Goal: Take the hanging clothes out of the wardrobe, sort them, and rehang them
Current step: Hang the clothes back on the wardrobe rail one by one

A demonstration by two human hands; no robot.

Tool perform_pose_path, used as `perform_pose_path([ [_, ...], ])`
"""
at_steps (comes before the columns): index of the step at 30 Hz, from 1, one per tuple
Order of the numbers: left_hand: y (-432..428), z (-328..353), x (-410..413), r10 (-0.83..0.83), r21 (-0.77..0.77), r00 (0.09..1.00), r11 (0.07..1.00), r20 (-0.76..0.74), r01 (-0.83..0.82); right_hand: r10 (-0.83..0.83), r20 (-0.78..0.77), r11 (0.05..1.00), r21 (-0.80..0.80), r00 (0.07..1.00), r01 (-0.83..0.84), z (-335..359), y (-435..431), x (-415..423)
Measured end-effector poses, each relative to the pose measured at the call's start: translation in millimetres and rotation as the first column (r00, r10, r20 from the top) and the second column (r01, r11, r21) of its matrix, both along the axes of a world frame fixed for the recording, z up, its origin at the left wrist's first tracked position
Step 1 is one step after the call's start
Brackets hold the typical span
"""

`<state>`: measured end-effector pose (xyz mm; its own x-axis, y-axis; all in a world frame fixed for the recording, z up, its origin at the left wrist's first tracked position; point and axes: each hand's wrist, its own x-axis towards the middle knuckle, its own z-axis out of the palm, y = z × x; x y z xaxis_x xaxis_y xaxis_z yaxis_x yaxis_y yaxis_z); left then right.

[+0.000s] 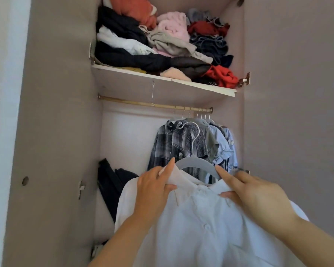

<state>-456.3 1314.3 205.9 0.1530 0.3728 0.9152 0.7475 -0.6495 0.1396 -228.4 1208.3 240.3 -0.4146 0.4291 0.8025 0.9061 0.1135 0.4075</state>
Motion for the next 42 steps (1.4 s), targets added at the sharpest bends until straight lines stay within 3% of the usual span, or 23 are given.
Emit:
perform_pose_path([
  [4, 53.6, 22.9, -1.4, 0.081, -0.14, 0.996, 0.986, -0.033, -0.085, -0.12, -0.017, 0.991, -0.06, 0.993, 0.119, 26.4, 75.7, -11.9],
  [8, 108.2, 36.1, -7.3, 0.144, -0.252, 0.981, 0.952, -0.13, -0.173, -0.179, -0.11, 0.954, -0.261, 0.978, 0.146, 59.5, 153.1, -24.9],
  [13, 184.0, 53.1, -22.5, 0.302, -0.188, 0.908, 0.912, -0.289, -0.364, -0.182, -0.139, 0.962, -0.231, 0.973, 0.147, 100.0, 272.1, -33.0],
  [25, 360.6, 114.6, -23.1, 0.464, -0.257, 0.851, 0.816, -0.245, -0.519, -0.2, -0.222, 0.965, -0.214, 0.954, 0.152, 205.8, 498.6, -35.3],
  [35, 427.2, 116.8, -25.1, 0.538, -0.297, 0.732, 0.681, -0.418, -0.67, -0.24, -0.211, 0.948, -0.262, 0.948, 0.181, 213.8, 587.3, -49.5],
  [42, 427.7, 93.5, -30.4, 0.41, -0.462, 0.689, 0.527, -0.597, -0.713, -0.309, -0.127, 0.929, -0.253, 0.943, 0.27, 194.0, 584.0, -54.4],
])
